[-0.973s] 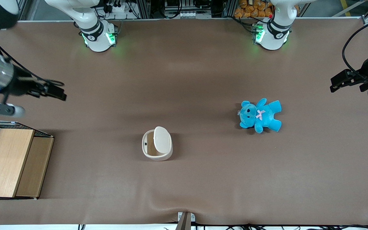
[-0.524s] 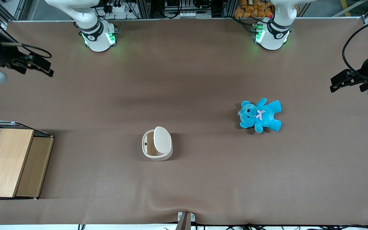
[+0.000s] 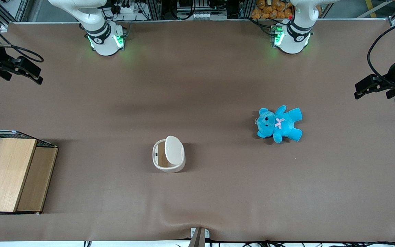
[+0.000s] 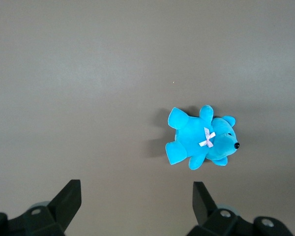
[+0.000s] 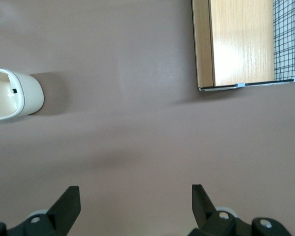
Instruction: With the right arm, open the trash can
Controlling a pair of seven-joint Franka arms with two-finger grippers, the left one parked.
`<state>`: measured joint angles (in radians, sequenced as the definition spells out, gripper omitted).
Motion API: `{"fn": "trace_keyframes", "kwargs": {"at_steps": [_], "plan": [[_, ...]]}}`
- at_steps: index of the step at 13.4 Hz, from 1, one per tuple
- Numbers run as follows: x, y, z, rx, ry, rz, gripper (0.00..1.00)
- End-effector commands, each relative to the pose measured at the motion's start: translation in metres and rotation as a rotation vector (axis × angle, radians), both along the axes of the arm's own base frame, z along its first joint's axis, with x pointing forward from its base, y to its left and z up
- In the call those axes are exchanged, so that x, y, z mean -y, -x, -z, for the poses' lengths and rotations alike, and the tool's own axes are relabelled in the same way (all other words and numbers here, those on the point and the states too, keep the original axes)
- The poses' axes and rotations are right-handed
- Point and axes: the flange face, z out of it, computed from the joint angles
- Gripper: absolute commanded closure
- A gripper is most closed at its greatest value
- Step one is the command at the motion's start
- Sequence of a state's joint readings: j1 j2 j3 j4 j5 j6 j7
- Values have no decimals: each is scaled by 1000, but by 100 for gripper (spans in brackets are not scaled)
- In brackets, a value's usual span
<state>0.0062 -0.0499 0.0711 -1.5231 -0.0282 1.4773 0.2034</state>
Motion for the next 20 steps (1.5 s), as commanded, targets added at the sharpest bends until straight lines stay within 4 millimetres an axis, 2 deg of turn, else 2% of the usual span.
{"fn": "trace_keyframes", "kwargs": {"at_steps": [1,6,11,16,20], "plan": [[5,1,-2,9,17,-26,0],[5,1,-2,11,9,-30,0],[14,-1,0,15,5,-16,0],[46,-6,8,1,5,0,0],[49,-5,8,-2,5,4,0]]}}
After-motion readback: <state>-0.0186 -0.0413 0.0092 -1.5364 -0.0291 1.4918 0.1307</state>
